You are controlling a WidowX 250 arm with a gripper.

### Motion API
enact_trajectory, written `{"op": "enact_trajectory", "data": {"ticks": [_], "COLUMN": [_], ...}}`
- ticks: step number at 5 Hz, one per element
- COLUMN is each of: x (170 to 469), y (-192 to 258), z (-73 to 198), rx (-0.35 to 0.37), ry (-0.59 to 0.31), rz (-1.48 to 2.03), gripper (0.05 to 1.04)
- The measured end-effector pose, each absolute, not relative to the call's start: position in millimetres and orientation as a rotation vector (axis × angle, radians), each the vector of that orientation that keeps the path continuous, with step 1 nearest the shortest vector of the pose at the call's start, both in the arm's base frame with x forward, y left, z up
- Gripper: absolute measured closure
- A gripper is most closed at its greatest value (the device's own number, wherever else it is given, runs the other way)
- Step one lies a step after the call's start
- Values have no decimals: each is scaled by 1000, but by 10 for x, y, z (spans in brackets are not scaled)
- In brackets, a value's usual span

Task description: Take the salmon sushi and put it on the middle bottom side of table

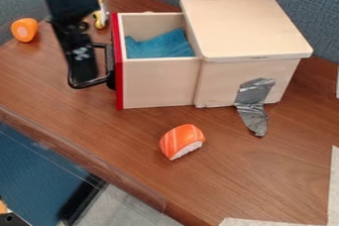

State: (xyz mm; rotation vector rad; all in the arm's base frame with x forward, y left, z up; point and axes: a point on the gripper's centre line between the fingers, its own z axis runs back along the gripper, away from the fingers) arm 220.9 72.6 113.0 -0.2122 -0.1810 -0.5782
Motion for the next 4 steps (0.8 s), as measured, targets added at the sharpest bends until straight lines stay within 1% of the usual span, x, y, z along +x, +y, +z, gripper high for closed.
{"op": "enact_trajectory", "data": {"ticks": [1,2,3,4], "x": [2192,2232,2292,2358], "y": [957,1161,1381,1554], "z": [1095,1007,899,894], "rx": [-173,-124,-65,-35], "ry": [-144,-129,-159,-194], "rz": [-643,-683,-723,-718], "gripper": [83,83,83,83]}}
